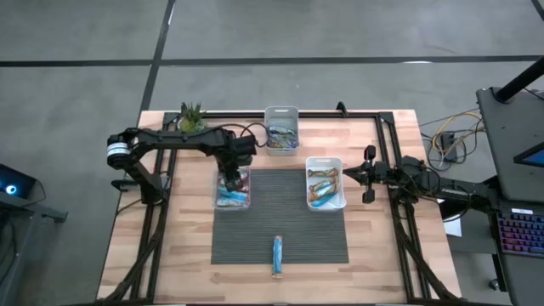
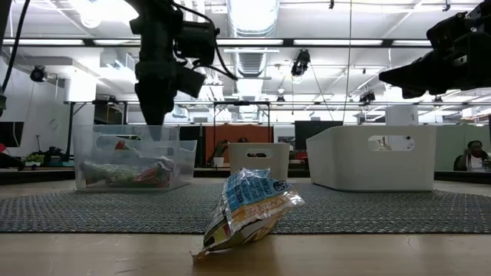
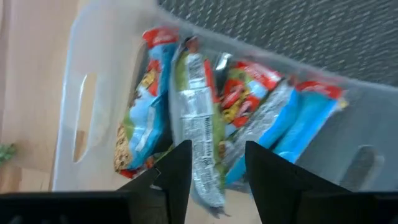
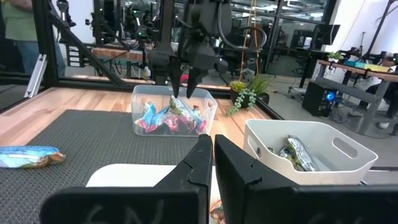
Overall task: Pick and place Granola Bars by type
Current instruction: Put the yellow granola bar into the white bin
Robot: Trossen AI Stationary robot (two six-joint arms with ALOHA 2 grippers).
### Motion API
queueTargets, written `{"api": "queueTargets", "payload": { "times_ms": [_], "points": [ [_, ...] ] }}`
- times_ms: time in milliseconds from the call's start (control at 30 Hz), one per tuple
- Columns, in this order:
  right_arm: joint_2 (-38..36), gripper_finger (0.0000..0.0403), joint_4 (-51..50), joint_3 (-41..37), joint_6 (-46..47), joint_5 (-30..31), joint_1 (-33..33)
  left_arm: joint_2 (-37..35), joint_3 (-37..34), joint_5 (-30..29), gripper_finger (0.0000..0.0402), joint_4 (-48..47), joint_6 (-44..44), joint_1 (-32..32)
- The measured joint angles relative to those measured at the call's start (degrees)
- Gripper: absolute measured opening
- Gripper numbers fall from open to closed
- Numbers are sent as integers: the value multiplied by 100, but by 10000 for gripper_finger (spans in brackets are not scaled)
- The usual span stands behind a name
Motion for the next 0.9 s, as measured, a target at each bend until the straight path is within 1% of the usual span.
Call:
{"api": "queueTargets", "payload": {
  "times_ms": [100, 200, 267, 367, 500, 567, 700, 767, 900],
  "points": [
    [0, 9, 0, -1, -12, 1, 1, -43, 157, 192, 131, 8, 0, -92],
    [0, 9, 0, -1, 3, -1, -1, -111, 297, 615, 128, 7, 0, -195],
    [0, 9, 0, -1, -19, 1, 1, -177, 335, 848, 118, -1, -10, -246],
    [0, 9, 0, -1, 8, 0, 1, -253, 388, 979, 89, 10, -33, -325],
    [2, 9, 0, -1, -17, 1, 2, -390, 384, 978, 25, 8, 4, -394],
    [0, 9, 0, -1, 7, -1, -1, -418, 380, 977, 8, 9, 9, -405],
    [2, 9, 0, 0, -18, -1, 2, -435, 376, 1020, 1, 35, 5, -436],
    [2, 9, 0, -1, 7, 1, -1, -455, 395, 1165, 1, 107, 22, -515],
    [2, 9, 0, -1, -19, 1, -1, -472, 654, 1453, 0, 438, 184, -756]
  ]
}}
